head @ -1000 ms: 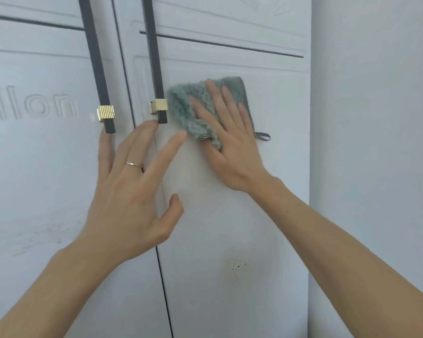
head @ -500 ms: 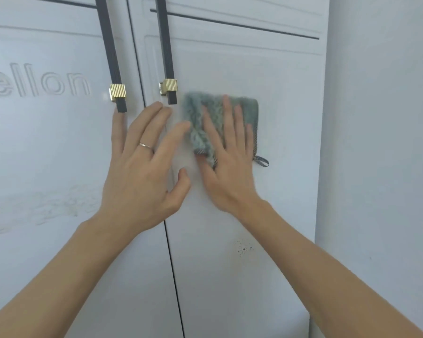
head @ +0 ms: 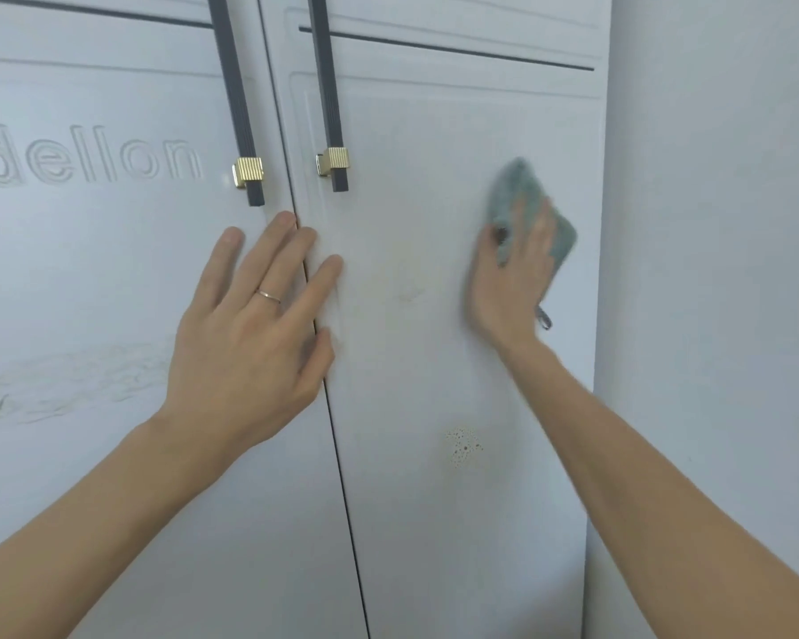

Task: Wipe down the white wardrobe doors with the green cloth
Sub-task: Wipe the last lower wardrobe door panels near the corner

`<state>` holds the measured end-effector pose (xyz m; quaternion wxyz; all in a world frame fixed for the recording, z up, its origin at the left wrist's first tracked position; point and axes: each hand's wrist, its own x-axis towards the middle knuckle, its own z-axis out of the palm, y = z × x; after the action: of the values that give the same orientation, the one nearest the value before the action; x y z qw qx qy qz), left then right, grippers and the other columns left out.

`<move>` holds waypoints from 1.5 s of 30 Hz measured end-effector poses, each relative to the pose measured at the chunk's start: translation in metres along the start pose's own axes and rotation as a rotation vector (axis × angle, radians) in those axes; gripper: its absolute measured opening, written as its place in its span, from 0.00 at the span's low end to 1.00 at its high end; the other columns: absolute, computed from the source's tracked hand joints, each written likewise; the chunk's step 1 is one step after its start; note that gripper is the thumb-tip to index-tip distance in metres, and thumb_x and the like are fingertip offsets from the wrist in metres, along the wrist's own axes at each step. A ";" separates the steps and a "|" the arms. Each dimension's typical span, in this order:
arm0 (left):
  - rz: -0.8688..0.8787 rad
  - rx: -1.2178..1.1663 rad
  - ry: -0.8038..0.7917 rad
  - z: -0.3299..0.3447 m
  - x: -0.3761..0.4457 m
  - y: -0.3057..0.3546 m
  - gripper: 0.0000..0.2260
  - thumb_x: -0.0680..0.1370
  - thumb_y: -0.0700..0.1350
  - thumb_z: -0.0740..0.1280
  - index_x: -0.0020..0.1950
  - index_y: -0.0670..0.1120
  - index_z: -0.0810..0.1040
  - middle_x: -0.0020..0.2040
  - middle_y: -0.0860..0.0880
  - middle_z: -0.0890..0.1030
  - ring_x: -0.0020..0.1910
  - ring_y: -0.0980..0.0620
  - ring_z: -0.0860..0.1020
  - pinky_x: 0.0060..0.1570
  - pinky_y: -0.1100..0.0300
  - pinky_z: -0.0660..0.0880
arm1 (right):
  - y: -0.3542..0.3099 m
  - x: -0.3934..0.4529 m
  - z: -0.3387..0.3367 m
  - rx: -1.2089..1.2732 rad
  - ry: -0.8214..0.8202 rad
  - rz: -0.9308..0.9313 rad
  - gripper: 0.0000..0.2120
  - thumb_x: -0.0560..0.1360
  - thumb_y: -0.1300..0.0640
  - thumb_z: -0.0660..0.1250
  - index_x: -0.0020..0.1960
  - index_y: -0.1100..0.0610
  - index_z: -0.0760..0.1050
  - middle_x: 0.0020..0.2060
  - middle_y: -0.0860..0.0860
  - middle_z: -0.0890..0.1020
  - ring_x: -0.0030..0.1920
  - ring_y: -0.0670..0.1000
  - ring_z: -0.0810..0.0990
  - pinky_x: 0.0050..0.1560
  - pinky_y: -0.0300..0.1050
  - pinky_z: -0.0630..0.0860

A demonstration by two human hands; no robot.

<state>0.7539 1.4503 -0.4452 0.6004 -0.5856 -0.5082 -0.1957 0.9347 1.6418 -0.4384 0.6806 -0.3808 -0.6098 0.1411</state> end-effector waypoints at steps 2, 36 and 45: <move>0.019 0.026 0.007 0.003 -0.002 -0.002 0.23 0.82 0.46 0.63 0.75 0.40 0.75 0.77 0.37 0.72 0.81 0.38 0.65 0.79 0.35 0.59 | -0.009 -0.041 0.017 -0.072 -0.084 -0.358 0.29 0.82 0.45 0.52 0.82 0.47 0.55 0.83 0.55 0.52 0.83 0.58 0.49 0.79 0.64 0.49; 0.015 0.059 0.066 0.011 -0.004 0.003 0.23 0.79 0.44 0.62 0.73 0.39 0.75 0.73 0.41 0.76 0.80 0.38 0.66 0.77 0.33 0.60 | 0.145 -0.078 -0.015 0.185 0.010 0.489 0.32 0.85 0.44 0.55 0.83 0.45 0.42 0.83 0.46 0.49 0.82 0.48 0.48 0.81 0.59 0.49; 0.025 0.035 0.092 0.015 -0.009 0.000 0.20 0.83 0.46 0.61 0.73 0.39 0.76 0.73 0.40 0.77 0.80 0.38 0.67 0.77 0.33 0.60 | 0.062 -0.201 0.028 -0.163 -0.470 -0.824 0.27 0.83 0.42 0.52 0.81 0.42 0.55 0.83 0.48 0.48 0.83 0.56 0.47 0.80 0.59 0.42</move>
<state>0.7445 1.4603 -0.4560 0.6355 -0.5717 -0.4763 -0.2061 0.8817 1.5606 -0.6272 0.4917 -0.1173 -0.8563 -0.1064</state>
